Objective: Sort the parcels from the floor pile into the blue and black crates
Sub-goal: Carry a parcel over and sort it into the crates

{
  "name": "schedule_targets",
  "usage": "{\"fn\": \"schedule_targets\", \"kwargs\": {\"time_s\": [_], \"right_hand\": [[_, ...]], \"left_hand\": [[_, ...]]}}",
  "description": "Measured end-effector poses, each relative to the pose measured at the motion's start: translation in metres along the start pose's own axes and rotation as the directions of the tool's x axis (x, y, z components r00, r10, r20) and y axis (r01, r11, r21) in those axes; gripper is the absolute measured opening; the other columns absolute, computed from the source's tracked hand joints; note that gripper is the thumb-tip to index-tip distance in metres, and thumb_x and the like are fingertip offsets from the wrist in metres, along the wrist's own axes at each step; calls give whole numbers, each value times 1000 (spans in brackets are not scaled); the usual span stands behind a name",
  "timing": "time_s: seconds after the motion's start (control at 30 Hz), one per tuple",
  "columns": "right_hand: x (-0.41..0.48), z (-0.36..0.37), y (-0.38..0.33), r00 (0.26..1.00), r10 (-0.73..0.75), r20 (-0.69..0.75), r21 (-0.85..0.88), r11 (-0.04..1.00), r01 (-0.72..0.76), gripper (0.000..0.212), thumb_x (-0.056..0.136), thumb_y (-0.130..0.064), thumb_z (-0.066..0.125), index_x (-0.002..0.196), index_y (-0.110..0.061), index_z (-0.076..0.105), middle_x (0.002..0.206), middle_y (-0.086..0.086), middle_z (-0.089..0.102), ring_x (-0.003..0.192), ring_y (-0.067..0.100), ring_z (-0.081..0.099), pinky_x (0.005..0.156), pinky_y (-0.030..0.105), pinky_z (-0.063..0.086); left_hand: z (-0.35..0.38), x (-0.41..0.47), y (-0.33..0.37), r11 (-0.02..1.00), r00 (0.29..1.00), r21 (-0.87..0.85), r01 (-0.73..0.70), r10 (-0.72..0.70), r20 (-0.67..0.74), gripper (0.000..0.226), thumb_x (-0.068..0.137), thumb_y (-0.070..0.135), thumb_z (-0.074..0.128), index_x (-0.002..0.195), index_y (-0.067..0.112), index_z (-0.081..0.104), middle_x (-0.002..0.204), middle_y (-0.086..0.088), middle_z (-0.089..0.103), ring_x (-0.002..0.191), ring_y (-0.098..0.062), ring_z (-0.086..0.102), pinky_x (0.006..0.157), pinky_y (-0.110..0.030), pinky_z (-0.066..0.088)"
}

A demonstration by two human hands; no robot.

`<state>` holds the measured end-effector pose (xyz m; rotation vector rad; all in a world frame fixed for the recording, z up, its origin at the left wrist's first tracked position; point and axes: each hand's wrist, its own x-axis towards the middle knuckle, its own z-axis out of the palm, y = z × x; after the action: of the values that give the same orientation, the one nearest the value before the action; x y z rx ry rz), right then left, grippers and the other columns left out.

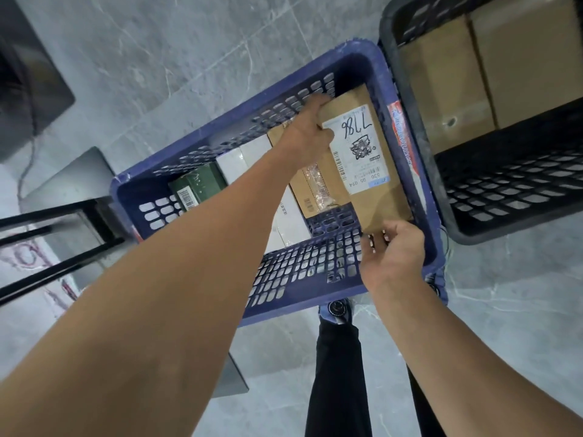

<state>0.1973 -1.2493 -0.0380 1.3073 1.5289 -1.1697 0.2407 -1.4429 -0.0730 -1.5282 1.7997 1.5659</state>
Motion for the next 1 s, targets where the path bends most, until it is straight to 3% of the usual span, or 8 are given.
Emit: {"fn": "schedule_targets", "kwargs": {"time_s": [0.13, 0.23, 0.4, 0.53, 0.63, 0.73, 0.87, 1.0], "right_hand": [[1, -3, 10, 999, -38, 2, -27, 999, 38, 15, 90, -2, 54, 93, -12, 65, 95, 3, 58, 84, 19, 54, 71, 26, 51], [3, -2, 16, 997, -79, -18, -29, 997, 78, 16, 88, 0, 52, 87, -11, 64, 93, 3, 59, 81, 18, 53, 67, 25, 51], [9, -2, 23, 993, -115, -20, -84, 990, 113, 22, 94, -5, 59, 113, -11, 66, 96, 1, 68, 75, 15, 59, 59, 23, 51], [15, 3, 35, 982, -173, -81, -140, 977, 161, 34, 99, -17, 64, 132, -19, 59, 120, 3, 63, 99, 17, 64, 76, 28, 55], [20, 12, 41, 963, -241, -119, -182, 959, 217, 35, 102, -25, 61, 137, -22, 57, 111, -2, 64, 96, 16, 62, 86, 34, 54], [30, 19, 41, 945, -298, -133, -270, 928, 255, 38, 102, -36, 60, 137, -21, 58, 110, -2, 67, 99, 21, 62, 95, 40, 57], [47, 26, 25, 959, -253, -126, -339, 920, 198, 41, 103, -38, 62, 138, -17, 58, 121, 6, 64, 107, 29, 65, 99, 44, 58], [62, 32, 3, 980, -155, -121, -331, 937, 107, 27, 105, -32, 61, 123, -13, 58, 110, 8, 66, 79, 21, 65, 89, 43, 63]], "left_hand": [[4, -3, -7, 999, 999, 10, -43, 43, -21, 59, 100, 2, 50, 152, 24, 32, 121, -7, 68, 94, -23, 70, 70, -38, 64], [7, -3, -8, 998, 998, -16, -53, 53, -31, 56, 101, 2, 50, 150, 24, 34, 108, -3, 67, 88, -21, 69, 74, -38, 63], [10, -13, -23, 990, 995, -133, -53, 42, -86, 55, 101, -3, 45, 147, 25, 36, 104, 4, 62, 95, -21, 68, 84, -45, 62], [5, -18, -35, 972, 994, -218, -86, 68, -88, 55, 102, 1, 51, 150, 23, 35, 101, 18, 57, 92, -3, 63, 83, -37, 63], [4, -12, -38, 967, 996, -245, -76, 60, -70, 58, 102, 12, 61, 151, 24, 32, 105, 17, 64, 91, 3, 65, 84, -32, 63], [8, -2, -36, 981, 995, -187, -57, 41, -88, 61, 101, 21, 64, 152, 27, 30, 122, 5, 68, 102, -13, 68, 91, -43, 61], [14, 11, -27, 999, 990, -25, -21, 18, -139, 66, 100, 29, 64, 154, 35, 27, 141, -3, 61, 113, -30, 67, 92, -48, 59], [24, 22, -26, 994, 984, 104, -29, 46, -172, 70, 101, 32, 62, 159, 33, 23, 154, -6, 49, 129, -31, 57, 100, -45, 54]]}}
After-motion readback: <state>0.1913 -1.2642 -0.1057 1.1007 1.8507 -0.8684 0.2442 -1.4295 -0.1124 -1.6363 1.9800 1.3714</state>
